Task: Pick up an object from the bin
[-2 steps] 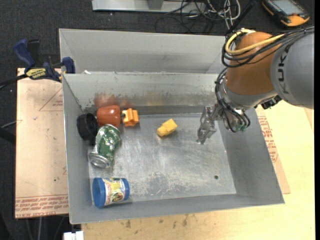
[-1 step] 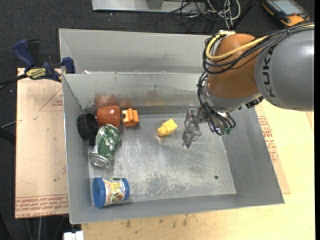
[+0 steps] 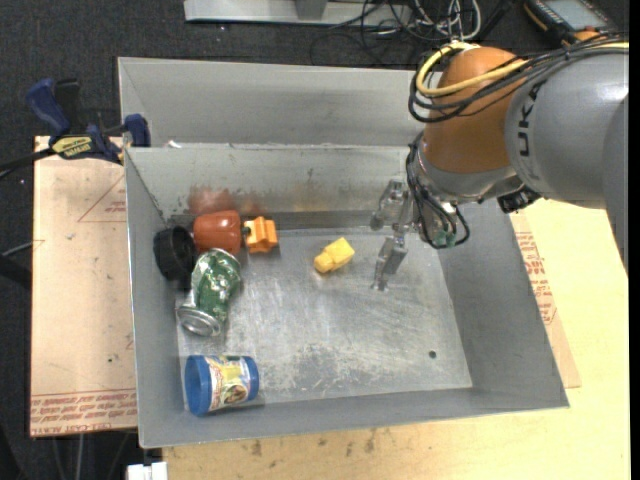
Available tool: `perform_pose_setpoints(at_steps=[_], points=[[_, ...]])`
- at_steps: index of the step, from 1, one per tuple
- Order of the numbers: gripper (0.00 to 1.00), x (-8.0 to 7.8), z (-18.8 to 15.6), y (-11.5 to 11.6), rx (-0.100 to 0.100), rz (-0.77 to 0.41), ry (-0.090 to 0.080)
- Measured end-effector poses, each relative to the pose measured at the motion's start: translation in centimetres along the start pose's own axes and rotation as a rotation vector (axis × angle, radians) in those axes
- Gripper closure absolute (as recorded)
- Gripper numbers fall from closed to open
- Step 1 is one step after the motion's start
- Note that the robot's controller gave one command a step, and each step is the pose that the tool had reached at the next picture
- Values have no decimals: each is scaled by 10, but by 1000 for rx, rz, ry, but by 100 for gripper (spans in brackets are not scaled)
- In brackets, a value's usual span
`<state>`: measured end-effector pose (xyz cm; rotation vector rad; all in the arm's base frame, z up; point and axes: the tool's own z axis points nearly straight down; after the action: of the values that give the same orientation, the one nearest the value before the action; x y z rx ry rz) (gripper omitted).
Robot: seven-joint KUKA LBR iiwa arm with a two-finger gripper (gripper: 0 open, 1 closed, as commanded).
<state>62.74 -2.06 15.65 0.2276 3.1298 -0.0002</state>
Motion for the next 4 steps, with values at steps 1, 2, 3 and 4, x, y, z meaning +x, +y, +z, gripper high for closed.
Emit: perform_pose_setpoints(at_steps=[1,2,3,4], points=[[0,0,0,1,-1,-2,0],[0,-4,31,7,-1,-60,-6],[0,-16,75,20,-1,-134,-2],[100,-26,78,61,-2,-338,-13]])
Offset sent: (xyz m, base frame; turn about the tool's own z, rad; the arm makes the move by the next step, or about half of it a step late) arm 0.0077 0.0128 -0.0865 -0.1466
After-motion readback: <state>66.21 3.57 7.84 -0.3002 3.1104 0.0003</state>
